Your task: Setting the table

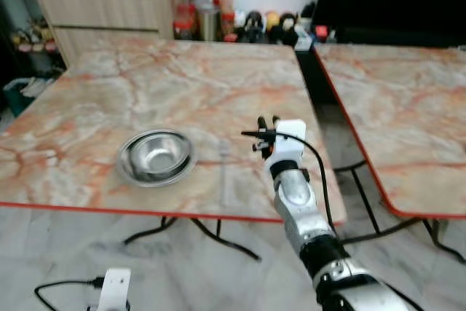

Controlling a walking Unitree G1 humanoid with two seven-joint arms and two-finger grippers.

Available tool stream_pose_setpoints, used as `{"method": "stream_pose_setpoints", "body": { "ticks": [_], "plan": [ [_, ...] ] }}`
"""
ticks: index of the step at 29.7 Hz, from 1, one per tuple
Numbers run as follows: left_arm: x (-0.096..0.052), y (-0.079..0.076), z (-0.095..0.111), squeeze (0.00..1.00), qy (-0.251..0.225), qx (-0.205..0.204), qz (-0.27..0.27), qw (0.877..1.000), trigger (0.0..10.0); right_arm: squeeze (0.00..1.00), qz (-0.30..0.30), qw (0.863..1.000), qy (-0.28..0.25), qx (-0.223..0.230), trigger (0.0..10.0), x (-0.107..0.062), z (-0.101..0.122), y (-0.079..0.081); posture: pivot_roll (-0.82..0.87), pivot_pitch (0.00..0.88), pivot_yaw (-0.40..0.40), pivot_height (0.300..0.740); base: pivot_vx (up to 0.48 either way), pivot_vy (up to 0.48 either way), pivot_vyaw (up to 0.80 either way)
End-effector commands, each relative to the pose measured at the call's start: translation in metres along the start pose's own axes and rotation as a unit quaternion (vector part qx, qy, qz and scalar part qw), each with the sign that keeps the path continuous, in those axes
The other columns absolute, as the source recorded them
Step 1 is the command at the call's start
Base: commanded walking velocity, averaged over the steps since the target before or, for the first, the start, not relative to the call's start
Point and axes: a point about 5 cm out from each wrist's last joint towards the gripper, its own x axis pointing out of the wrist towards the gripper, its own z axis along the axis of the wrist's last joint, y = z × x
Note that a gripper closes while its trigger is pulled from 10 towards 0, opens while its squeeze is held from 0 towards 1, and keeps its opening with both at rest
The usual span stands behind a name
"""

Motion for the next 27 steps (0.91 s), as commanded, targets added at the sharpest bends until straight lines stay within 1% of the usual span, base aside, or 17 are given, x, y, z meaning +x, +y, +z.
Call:
{"method": "stream_pose_setpoints", "body": {
  "ticks": [1,11,20,22,24,27],
  "plan": [
    [0.0,0.004,0.0,0.0,-0.001,0.006,0.003,1.0,10.0,0.0,0.0,1.0,-0.01,0.002,10.0,0.003,0.006,0.001,-0.02,0.0,-0.023,0.736,0.0,-0.401,0.0],
    [0.0,0.005,0.001,0.0,-0.002,0.012,0.001,1.0,10.0,0.0,0.0,1.0,-0.008,0.001,10.0,0.001,0.004,-0.001,-0.03,0.0,-0.017,0.736,0.0,-0.402,0.0],
    [0.0,0.003,0.001,0.0,-0.004,0.014,-0.002,1.0,10.0,0.0,0.001,1.0,0.002,-0.002,10.0,-0.004,-0.003,-0.003,-0.04,0.0,-0.024,0.736,0.0,-0.399,0.0],
    [0.0,0.002,0.001,0.0,-0.004,0.014,-0.004,1.0,10.0,0.0,-0.001,1.0,0.005,-0.002,10.0,-0.006,-0.005,-0.005,-0.04,0.0,-0.025,0.736,0.0,-0.394,0.0],
    [0.0,0.0,0.0,0.0,-0.004,0.015,-0.006,1.0,10.0,0.0,-0.008,1.0,0.011,-0.004,10.0,-0.009,-0.011,-0.011,-0.04,0.0,-0.027,0.736,0.0,-0.382,0.0],
    [0.0,-0.001,0.0,0.0,-0.003,0.015,-0.007,1.0,10.0,0.0,-0.011,1.0,0.013,-0.008,10.0,-0.01,-0.012,-0.015,-0.04,0.0,-0.027,0.736,0.0,-0.382,0.0]
  ]
}}
